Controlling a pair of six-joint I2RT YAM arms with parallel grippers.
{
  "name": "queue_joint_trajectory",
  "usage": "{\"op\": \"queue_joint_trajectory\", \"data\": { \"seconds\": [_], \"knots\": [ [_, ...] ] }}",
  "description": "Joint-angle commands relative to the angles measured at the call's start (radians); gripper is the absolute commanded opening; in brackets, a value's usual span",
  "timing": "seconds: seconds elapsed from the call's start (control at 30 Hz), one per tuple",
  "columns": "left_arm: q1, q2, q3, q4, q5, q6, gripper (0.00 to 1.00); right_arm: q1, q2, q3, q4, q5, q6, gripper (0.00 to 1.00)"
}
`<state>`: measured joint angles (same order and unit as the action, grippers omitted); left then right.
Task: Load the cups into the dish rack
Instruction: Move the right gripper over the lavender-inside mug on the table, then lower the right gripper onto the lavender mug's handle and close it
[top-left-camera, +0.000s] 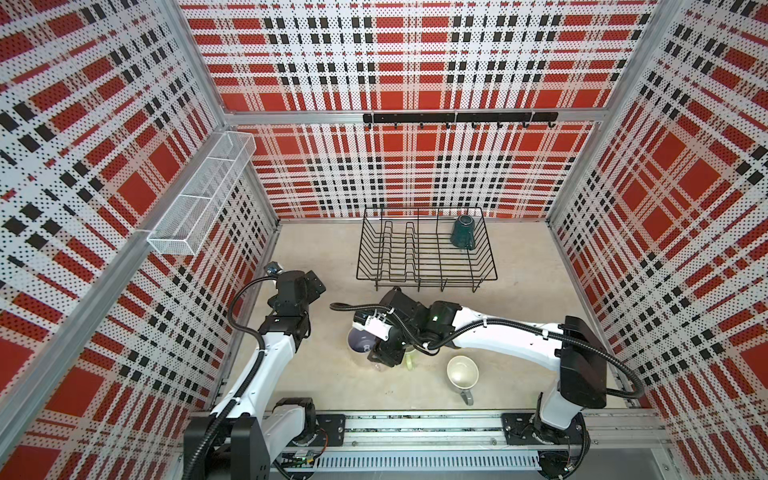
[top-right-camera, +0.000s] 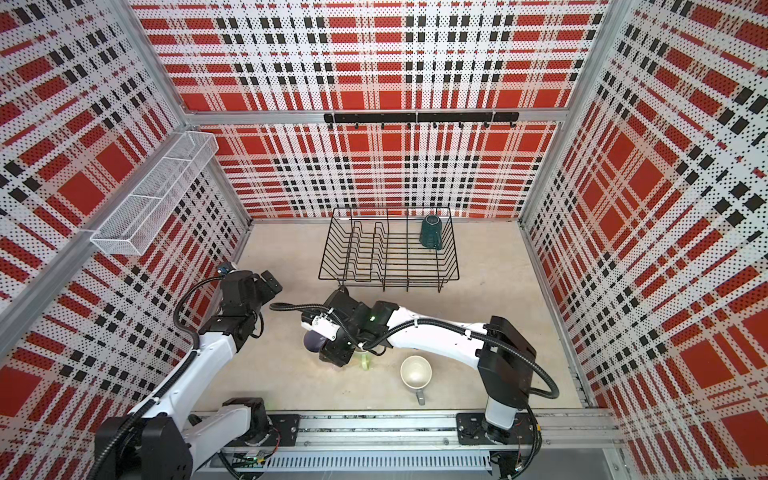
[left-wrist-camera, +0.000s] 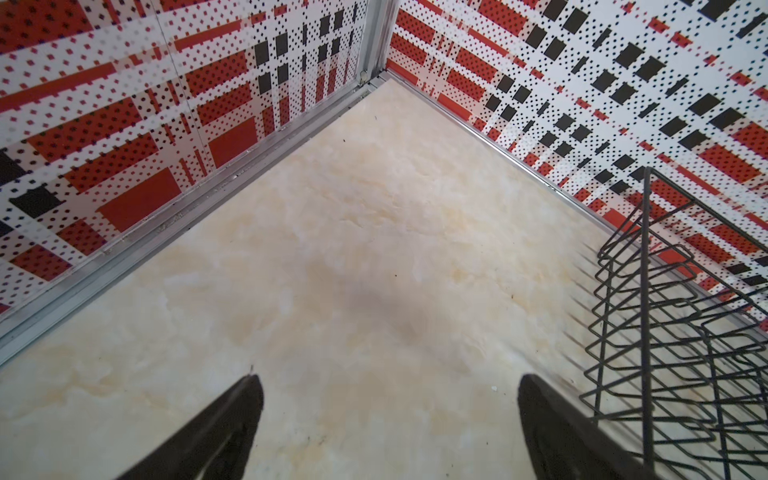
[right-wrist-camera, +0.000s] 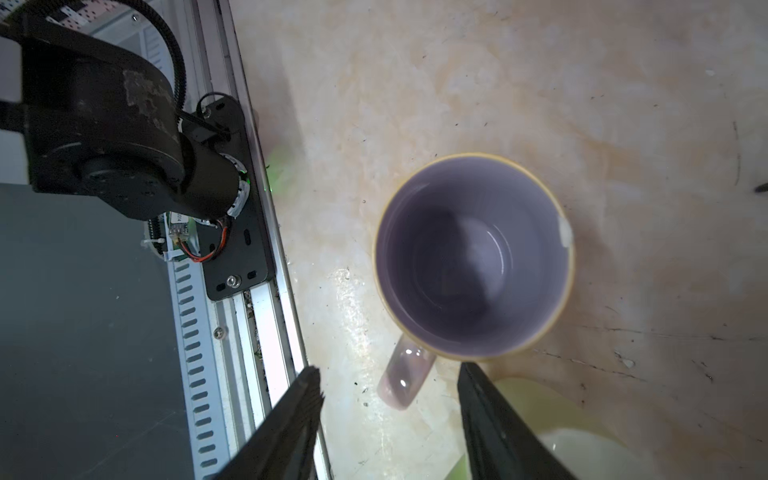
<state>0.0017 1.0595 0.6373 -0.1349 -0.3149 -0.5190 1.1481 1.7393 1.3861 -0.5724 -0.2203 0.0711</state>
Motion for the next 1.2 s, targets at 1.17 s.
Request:
{"op": "queue_joint_trajectory", "data": {
  "seconds": [1.17],
  "knots": [
    [0.117, -0.144, -0.003, -0.077, -0.004, 0.014, 0.98, 0.036, 0.177, 0.021, 0.067, 0.278, 0.093, 0.20]
  ]
}}
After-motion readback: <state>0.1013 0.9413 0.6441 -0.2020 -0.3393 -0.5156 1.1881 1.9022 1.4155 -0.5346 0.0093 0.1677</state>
